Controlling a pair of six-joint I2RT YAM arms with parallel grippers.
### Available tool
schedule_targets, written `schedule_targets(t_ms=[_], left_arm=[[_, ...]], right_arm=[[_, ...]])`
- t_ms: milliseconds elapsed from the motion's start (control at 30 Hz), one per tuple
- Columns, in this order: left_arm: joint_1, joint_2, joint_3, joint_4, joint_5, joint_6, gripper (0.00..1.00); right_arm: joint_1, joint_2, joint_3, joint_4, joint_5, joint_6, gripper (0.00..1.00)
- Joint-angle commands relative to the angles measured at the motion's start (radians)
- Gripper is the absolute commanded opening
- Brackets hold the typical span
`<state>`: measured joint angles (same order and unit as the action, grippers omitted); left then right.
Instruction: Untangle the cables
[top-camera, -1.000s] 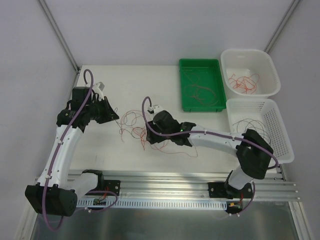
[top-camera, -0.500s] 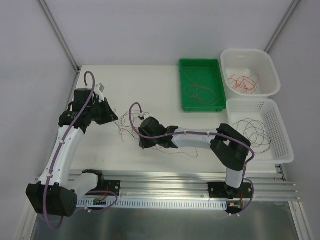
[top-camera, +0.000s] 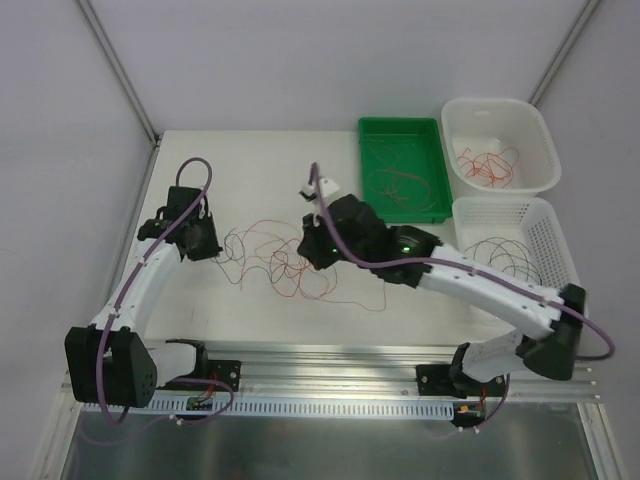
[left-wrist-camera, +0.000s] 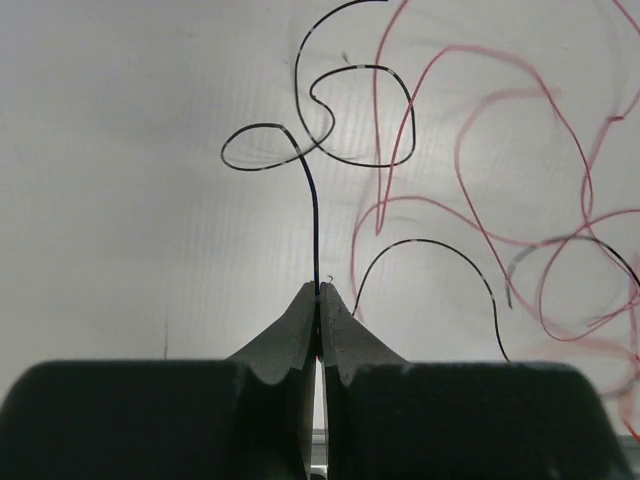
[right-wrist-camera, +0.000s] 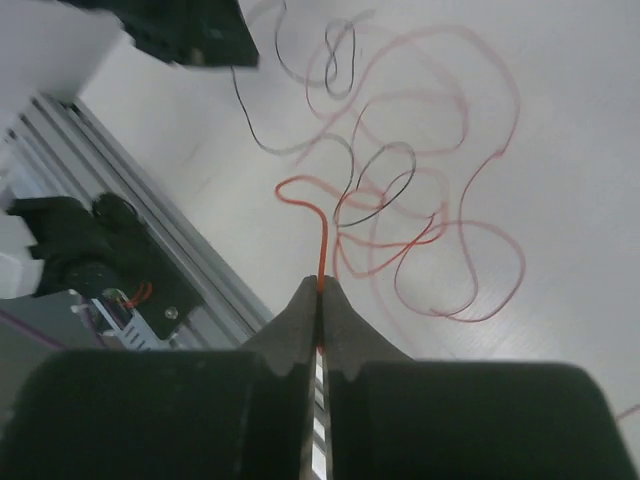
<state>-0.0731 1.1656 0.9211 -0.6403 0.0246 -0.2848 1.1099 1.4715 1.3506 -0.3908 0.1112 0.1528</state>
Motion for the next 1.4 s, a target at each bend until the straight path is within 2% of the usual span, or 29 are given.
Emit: schedule_targets(t_ms=[0,167,233,400,533,733,933,1033,1233,1367], left_arm=[[-0.007,0.006,0.004,-0.004,-0.101,0.042,0.0],[-0.007,0.012,0.002,-0.01,-0.112,0.047,0.0],[-0.007,0.019,0.002,-0.013,-0.121,0.049,0.0],[-0.008,0.034,0.005,-0.025,-0.141,0.049,0.0],[-0.008,0.032,0.005,-0.032,-0.155,0.045,0.0],[-0.01,0.035,-0.001,-0.032,-0.178,0.044,0.0],[-0.034,0.083,0.01,-0.064,-0.25,0.044,0.0],[-0.037,0.095,0.012,-0.07,-0.261,0.044,0.0],[-0.039,0.1,0.012,-0.078,-0.279,0.042,0.0],[-0.043,0.101,0.016,-0.082,-0.324,0.039,0.0]], right_arm=[[-0.021,-0.252,0.1,-0.172,0.119,-0.147,0.01],[-0.128,-0.454,0.108,-0.197,0.148,-0.183,0.01],[-0.165,-0.54,0.098,-0.197,0.21,-0.197,0.01],[-0.226,-0.658,0.016,-0.139,0.3,-0.197,0.01],[-0.249,-0.616,0.048,-0.232,0.257,-0.182,0.01],[-0.263,-0.574,0.079,-0.241,0.223,-0.191,0.01],[-0.286,-0.525,0.359,-0.273,0.234,-0.311,0.01],[-0.286,-0.53,0.443,-0.216,0.229,-0.344,0.01],[-0.286,-0.596,0.319,-0.057,0.233,-0.323,0.01],[-0.291,-0.539,0.254,-0.187,0.197,-0.225,0.01]])
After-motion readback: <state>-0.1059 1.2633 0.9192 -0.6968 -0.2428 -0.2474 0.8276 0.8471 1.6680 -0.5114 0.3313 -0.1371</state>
